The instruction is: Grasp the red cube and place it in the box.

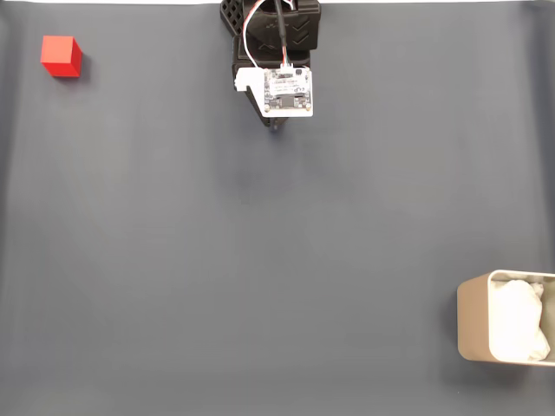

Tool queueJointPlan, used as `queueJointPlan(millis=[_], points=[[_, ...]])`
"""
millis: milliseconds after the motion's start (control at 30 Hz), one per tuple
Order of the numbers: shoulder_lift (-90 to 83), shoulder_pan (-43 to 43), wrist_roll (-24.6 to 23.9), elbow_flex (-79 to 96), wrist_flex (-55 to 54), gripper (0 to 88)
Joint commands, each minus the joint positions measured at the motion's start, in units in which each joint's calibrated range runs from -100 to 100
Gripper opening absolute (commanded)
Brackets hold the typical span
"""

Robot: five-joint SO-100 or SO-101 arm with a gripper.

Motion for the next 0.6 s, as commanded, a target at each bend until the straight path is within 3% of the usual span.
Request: queueJointPlan(millis=[0,200,400,567], points=[[-0.2,1.1,-0.1,-0.2,-7.6,0.0],[10.3,-0.3,-0.6,-18.8,-19.4,0.0],[30.5,0.0,-0.4,-51.5,-13.7,0.0],[41.7,0.4,0.1,-68.1,-8.7,0.0]])
